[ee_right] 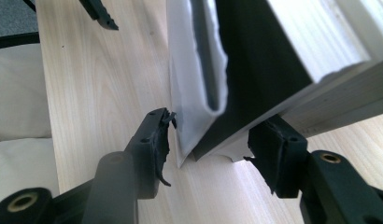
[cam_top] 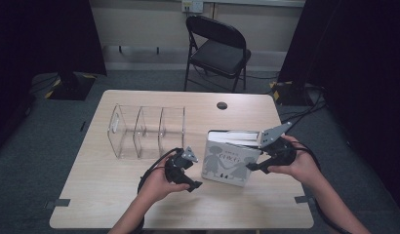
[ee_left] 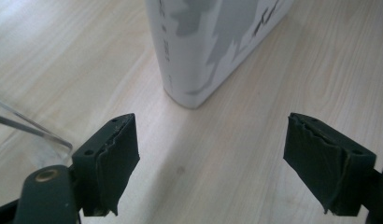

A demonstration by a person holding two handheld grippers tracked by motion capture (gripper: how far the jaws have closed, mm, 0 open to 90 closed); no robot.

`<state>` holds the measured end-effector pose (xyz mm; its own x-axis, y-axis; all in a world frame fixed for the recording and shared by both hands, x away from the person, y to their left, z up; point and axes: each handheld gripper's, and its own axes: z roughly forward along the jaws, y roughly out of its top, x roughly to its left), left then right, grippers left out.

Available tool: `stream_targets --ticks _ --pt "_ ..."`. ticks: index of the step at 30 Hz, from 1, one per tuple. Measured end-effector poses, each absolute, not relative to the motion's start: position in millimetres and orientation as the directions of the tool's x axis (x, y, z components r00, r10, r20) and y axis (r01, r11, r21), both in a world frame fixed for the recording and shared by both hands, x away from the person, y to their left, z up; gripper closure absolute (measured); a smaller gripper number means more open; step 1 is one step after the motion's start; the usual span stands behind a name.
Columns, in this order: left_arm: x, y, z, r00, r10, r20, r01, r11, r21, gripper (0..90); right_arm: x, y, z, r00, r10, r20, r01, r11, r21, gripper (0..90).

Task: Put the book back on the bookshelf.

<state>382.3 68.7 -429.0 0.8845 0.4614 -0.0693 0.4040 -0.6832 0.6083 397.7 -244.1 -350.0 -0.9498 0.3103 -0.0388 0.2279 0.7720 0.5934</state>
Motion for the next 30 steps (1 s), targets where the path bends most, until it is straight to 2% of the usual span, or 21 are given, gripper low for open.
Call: stream_targets --ticks 16,30 --pt "404 42 -379 0.918 0.397 0.004 0.310 -0.723 0.618 19.2 396 -249 -354 -0.948 0.315 -0.039 0.229 0.764 0.604 45.4" --pt "412 13 -370 0.940 0.337 0.060 0.231 -0.753 0.617 23.6 391 -271 -371 -0.929 0.368 -0.026 0.275 0.738 0.616 39.9"
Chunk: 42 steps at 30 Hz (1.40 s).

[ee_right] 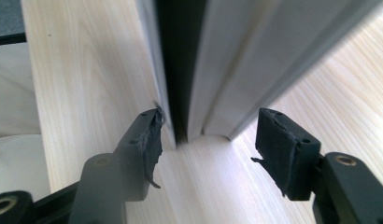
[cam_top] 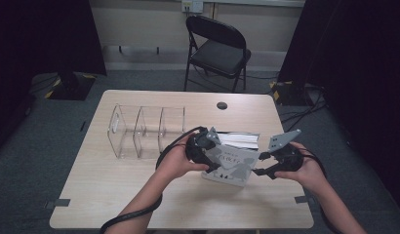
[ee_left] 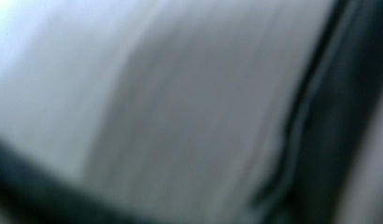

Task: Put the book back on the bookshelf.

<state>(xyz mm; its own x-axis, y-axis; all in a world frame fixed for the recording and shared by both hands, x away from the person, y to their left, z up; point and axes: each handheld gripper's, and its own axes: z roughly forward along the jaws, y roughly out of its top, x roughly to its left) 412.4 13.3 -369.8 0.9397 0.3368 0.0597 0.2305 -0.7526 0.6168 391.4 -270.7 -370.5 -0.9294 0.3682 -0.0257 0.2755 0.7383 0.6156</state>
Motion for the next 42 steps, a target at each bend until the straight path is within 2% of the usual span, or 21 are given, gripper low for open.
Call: stream_targets --ticks 5,10,15,19,24,28,34,42 --pt "410 13 -365 0.939 0.338 0.063 0.233 -0.760 0.606 27.9 387 -288 -390 -0.902 0.431 0.000 0.338 0.709 0.619 37.3" --pt "410 12 -360 0.945 0.320 0.070 0.221 -0.781 0.583 33.4 382 -300 -424 -0.860 0.510 0.024 0.413 0.668 0.619 30.4" --pt "411 11 -358 0.949 0.306 0.073 0.211 -0.792 0.574 33.9 377 -308 -456 -0.813 0.580 0.046 0.479 0.622 0.620 25.3" --pt "412 8 -353 0.947 0.312 0.073 0.204 -0.763 0.614 29.5 373 -311 -474 -0.803 0.594 0.048 0.489 0.611 0.623 23.6" --pt "413 4 -350 0.955 0.286 0.084 0.184 -0.786 0.591 29.9 369 -308 -486 -0.801 0.599 0.014 0.473 0.617 0.628 19.9" --pt "411 5 -347 0.963 0.256 0.089 0.161 -0.805 0.572 35.2 367 -308 -490 -0.796 0.605 -0.003 0.458 0.606 0.651 16.0" --pt "408 9 -342 0.972 0.231 0.052 0.164 -0.815 0.557 47.2 364 -310 -494 -0.772 0.636 -0.004 0.460 0.563 0.687 15.2" --pt "404 7 -340 0.970 0.242 0.040 0.183 -0.823 0.538 50.2 358 -309 -500 -0.739 0.674 0.004 0.461 0.501 0.733 14.1"
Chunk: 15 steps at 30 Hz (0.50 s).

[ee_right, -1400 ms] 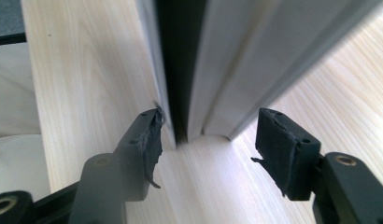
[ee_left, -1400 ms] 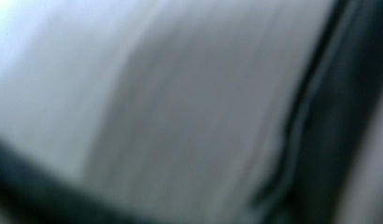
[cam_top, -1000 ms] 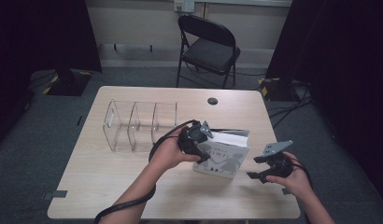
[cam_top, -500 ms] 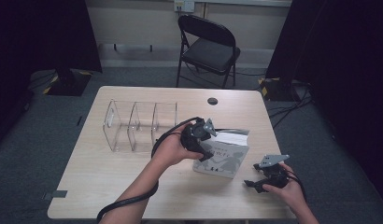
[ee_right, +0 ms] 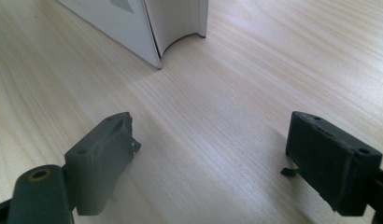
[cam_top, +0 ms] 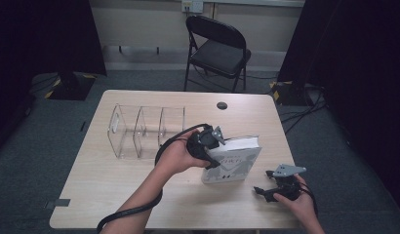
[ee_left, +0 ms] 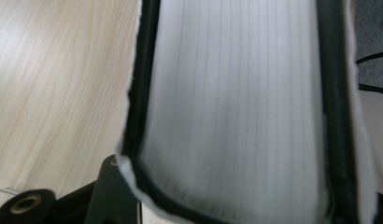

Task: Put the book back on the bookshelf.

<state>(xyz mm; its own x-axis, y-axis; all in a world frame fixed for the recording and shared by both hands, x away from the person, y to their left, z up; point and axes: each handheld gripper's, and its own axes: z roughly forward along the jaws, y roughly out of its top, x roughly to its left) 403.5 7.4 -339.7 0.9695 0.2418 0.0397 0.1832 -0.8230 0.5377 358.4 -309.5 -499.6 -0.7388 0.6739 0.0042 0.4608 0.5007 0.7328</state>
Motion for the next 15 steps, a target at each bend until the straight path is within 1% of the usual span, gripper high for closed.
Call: stream_targets --ticks 8,10,12,14,15 --pt "401 -3 -334 0.967 0.251 0.036 0.207 -0.863 0.461 50.0 357 -307 -500 -0.719 0.695 -0.010 0.468 0.495 0.732 13.4" --pt "402 -7 -332 0.964 0.262 0.045 0.217 -0.873 0.437 48.6 357 -307 -500 -0.719 0.695 -0.007 0.469 0.493 0.733 13.3" --pt "405 -10 -332 0.958 0.281 0.049 0.233 -0.871 0.433 44.1 357 -307 -500 -0.717 0.697 -0.007 0.470 0.491 0.733 13.3" --pt "407 -12 -332 0.958 0.281 0.060 0.230 -0.875 0.427 41.0 356 -307 -500 -0.716 0.698 -0.008 0.470 0.491 0.733 13.3" --pt "408 -13 -333 0.959 0.281 0.045 0.235 -0.871 0.431 40.9 356 -307 -500 -0.716 0.699 -0.008 0.470 0.490 0.734 13.3"
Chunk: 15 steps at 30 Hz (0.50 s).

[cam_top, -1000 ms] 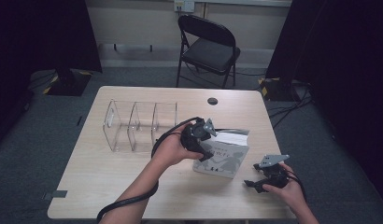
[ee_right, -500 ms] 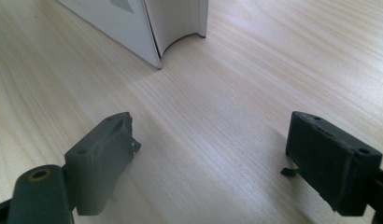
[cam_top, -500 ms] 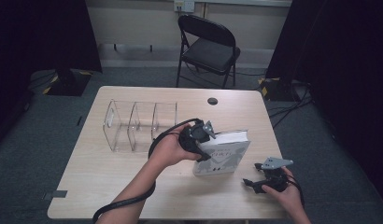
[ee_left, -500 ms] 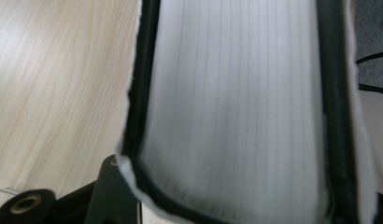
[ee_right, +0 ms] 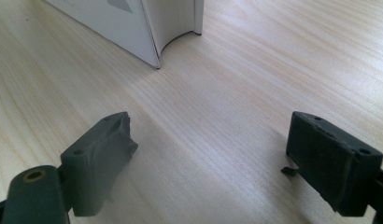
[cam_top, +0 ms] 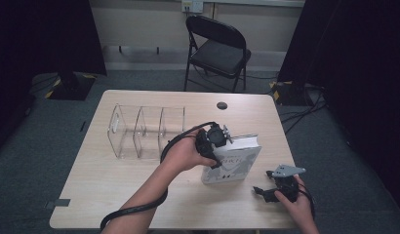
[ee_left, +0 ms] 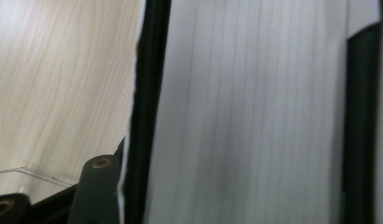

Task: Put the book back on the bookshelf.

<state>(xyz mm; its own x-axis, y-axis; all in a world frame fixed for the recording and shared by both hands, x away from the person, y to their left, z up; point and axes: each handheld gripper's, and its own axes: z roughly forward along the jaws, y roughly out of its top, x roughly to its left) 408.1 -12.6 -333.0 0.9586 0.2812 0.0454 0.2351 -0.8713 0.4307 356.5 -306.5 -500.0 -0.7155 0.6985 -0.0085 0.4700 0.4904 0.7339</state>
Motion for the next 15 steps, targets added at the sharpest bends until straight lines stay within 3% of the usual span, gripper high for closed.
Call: stream_targets --ticks 5,15 --pt "404 -14 -330 0.965 0.263 0.020 0.231 -0.880 0.416 49.9 357 -307 -500 -0.715 0.699 -0.008 0.471 0.490 0.734 13.4" --pt "398 8 -329 0.953 0.303 0.016 0.270 -0.870 0.413 51.1 357 -306 -500 -0.712 0.702 -0.009 0.473 0.489 0.733 13.4"
